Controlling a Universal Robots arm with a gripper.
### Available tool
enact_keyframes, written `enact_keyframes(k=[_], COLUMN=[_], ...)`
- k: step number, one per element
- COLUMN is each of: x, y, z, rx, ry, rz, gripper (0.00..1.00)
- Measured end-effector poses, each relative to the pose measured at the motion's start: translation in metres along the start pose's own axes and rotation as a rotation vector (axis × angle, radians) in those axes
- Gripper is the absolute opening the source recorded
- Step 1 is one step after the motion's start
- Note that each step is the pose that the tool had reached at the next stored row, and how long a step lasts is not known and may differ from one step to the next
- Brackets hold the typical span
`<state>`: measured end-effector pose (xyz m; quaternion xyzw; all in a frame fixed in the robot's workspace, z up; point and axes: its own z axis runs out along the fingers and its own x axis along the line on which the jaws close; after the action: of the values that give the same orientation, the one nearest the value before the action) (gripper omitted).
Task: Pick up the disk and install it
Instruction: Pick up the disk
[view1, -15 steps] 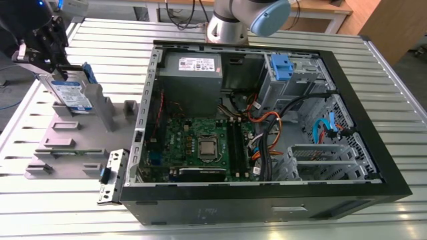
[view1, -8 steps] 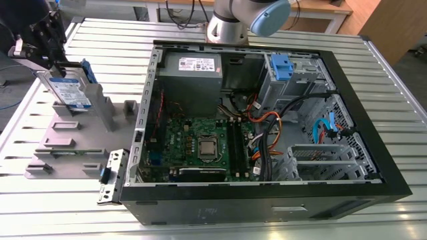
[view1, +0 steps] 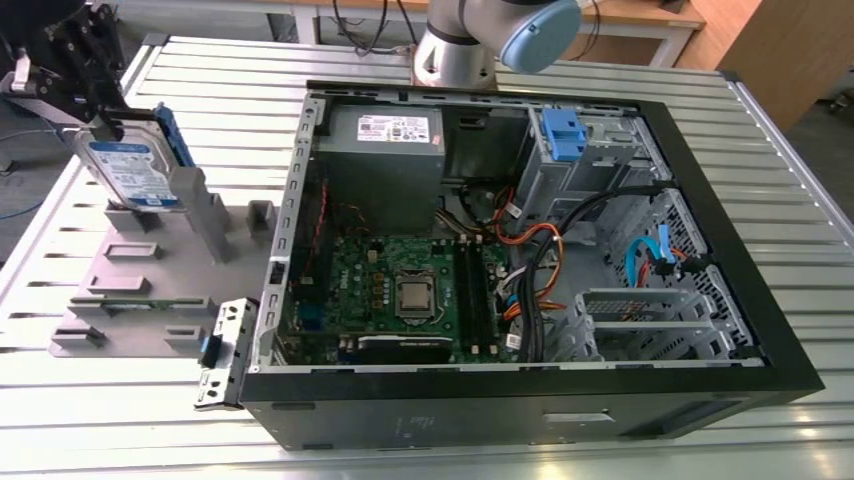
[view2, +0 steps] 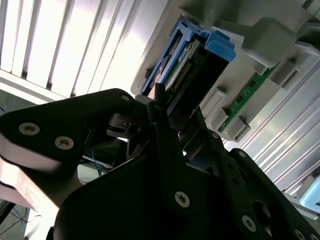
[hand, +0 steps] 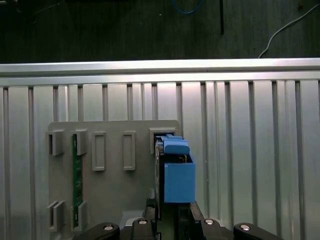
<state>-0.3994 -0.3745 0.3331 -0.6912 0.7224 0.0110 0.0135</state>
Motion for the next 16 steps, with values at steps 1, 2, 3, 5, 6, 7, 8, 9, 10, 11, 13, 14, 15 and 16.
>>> enact_keyframes(k=[1,2,3,5,6,7,8,9,10,11,13,14,15,16], x=[0.0000,0.0000,-0.0001,-0.0001,-0.0001,-0.0001,-0.0001,-0.0002,-0.0003,-0.0004,-0.0007,-0.0008,-0.0009,-0.0009], y=[0.0000,0.0000,0.0000,0.0000,0.0000,0.0000,0.0000,0.0000,0.0000,0.0000,0.0000,0.0000,0.0000,0.0000], z=[-0.0012,-0.0011,-0.0011,-0.0013,-0.0015,-0.0020,-0.0036,-0.0056,-0.0080,-0.0109,-0.0179,-0.0212,-0.0241,-0.0254], rx=[-0.0001,0.0001,0.0002,0.0002,0.0001,-0.0002,-0.0004,-0.0001,0.0000,0.0000,0.0000,0.0000,0.0000,-0.0001], ry=[0.0001,0.0000,-0.0001,-0.0001,0.0000,0.0001,0.0003,0.0001,0.0001,0.0000,0.0000,0.0000,0.0000,0.0001], rz=[0.000,0.000,0.000,0.000,0.000,0.000,0.000,0.000,0.000,0.000,0.000,0.000,0.000,0.000], gripper=[0.35,0.35,0.35,0.35,0.35,0.35,0.35,0.35,0.35,0.35,0.35,0.35,0.35,0.35])
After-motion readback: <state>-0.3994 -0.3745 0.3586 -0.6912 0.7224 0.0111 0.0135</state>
